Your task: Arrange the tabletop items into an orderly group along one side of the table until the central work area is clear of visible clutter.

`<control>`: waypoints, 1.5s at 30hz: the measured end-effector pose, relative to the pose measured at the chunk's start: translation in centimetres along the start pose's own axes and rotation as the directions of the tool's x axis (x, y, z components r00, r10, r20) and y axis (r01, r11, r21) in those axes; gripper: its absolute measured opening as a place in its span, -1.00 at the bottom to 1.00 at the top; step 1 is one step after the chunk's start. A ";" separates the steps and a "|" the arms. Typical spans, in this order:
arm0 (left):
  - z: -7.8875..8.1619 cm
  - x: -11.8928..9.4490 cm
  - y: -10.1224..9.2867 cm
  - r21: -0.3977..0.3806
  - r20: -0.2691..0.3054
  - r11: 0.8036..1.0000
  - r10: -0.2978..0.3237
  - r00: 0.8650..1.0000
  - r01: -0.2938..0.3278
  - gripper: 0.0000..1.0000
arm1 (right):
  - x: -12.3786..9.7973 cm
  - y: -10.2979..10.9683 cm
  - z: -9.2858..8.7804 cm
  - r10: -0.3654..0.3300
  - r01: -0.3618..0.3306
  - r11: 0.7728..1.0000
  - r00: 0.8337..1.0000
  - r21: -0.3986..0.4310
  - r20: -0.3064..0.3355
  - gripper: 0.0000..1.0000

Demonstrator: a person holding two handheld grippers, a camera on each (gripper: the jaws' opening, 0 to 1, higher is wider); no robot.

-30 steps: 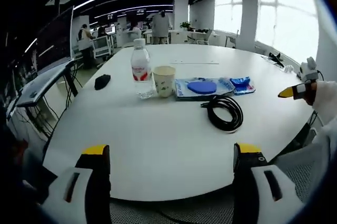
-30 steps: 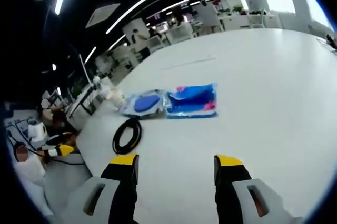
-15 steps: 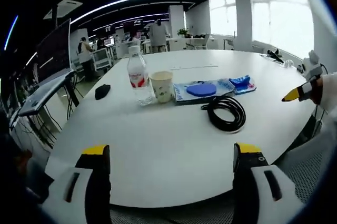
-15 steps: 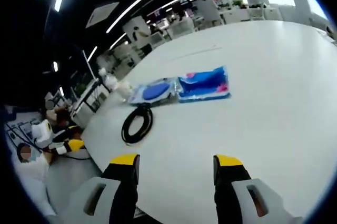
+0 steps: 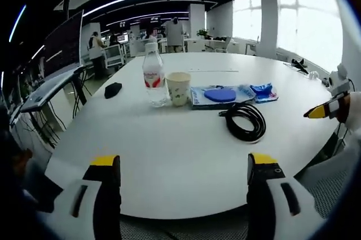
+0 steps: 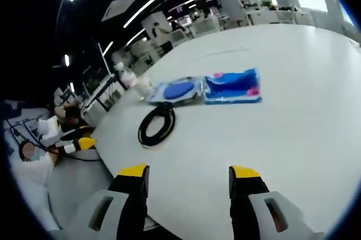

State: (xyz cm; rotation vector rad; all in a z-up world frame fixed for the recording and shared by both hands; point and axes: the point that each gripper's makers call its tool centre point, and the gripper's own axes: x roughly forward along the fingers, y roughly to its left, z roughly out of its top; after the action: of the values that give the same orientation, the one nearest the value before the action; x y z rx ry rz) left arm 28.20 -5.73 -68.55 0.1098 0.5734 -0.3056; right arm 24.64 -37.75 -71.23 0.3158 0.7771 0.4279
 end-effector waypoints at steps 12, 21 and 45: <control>-0.6 0.0 -0.1 0.031 -0.031 1.000 0.004 1.000 -0.003 0.74 | 4.4 5.1 1.6 0.134 -0.159 0.975 0.978 -0.153 -0.162 0.60; -1.1 0.1 0.2 0.054 -0.064 0.998 0.016 0.998 -0.012 0.60 | 11.0 7.9 4.5 0.064 -0.133 0.931 0.976 -0.341 -0.207 0.99; -2.9 0.1 1.2 0.112 -0.159 0.993 0.067 0.985 -0.050 0.22 | 17.3 6.7 2.9 -0.087 -0.055 0.826 0.971 -0.561 -0.223 0.39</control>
State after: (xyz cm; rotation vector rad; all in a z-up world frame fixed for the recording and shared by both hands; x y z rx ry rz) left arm 27.15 -4.08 -71.02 0.2567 0.7141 -0.2716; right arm 36.03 -23.96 -76.93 -0.3095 0.8495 0.6676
